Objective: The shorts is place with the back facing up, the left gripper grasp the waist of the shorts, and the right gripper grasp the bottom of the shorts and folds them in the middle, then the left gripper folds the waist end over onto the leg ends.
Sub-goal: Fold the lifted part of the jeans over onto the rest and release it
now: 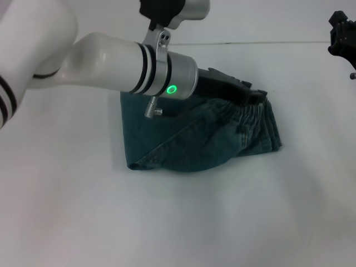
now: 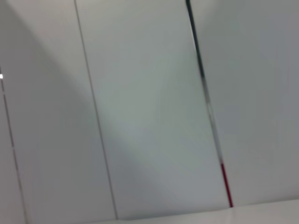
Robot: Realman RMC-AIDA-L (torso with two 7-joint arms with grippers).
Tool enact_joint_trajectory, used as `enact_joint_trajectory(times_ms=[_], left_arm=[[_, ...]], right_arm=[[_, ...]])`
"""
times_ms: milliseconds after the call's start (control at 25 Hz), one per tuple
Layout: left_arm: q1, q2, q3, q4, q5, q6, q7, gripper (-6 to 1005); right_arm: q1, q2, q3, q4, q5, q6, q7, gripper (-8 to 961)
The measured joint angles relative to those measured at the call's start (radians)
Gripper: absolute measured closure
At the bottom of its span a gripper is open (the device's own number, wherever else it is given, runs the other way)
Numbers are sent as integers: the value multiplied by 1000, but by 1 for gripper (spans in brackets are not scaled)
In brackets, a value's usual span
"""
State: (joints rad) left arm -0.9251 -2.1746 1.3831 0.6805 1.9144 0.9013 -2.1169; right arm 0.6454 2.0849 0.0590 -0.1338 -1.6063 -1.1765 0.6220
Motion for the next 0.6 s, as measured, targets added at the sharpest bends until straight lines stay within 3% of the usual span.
enact_joint_trajectory(times_ms=[160, 360, 600], left_arm=[[85, 2, 9, 63, -53, -27, 31, 654], [283, 1, -2, 206, -208, 26, 195, 477], [447, 2, -161, 209, -304, 218, 333, 245]], right_arm=[[-1, -9, -84, -44, -3, -5, 116, 951], [-44, -20, -363, -225, -6, -64, 408, 909], [-128, -69, -669, -475, -103, -286, 587, 783]])
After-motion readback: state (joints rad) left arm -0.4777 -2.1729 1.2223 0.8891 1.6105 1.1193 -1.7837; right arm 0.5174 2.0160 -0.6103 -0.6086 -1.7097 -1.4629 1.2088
